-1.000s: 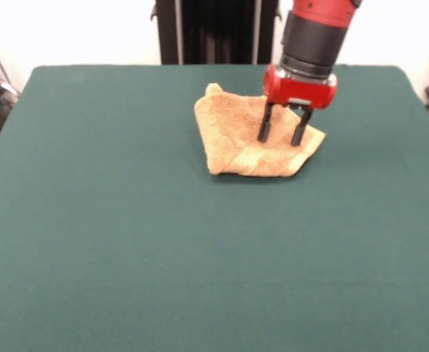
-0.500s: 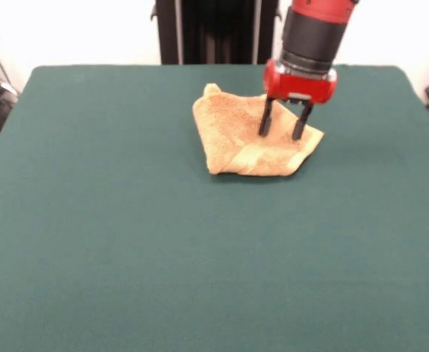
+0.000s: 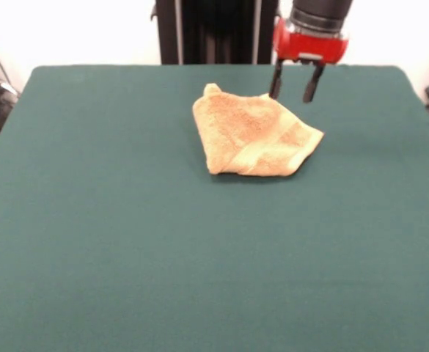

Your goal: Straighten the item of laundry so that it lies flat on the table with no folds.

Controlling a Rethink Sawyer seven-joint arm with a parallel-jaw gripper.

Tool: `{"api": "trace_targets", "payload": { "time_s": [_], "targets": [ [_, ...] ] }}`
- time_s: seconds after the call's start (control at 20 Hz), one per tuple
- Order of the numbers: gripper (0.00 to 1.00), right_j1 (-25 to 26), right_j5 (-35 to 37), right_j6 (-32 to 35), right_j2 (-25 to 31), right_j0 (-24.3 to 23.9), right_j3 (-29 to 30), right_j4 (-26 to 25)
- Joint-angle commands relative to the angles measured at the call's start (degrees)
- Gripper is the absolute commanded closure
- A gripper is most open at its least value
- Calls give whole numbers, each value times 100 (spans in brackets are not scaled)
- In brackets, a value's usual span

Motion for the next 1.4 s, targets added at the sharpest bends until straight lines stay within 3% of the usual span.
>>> {"api": "trace_targets", "payload": {
  "time_s": [0.05,0.6,1.0,1.4],
  "targets": [
    [0,263,153,958,806,91,392,-49],
    [0,822,-891,1761,604,589,631,343],
    [0,813,-900,1905,554,899,749,702],
    [0,1325,-1036,1346,592,349,215,499]
  ]
}}
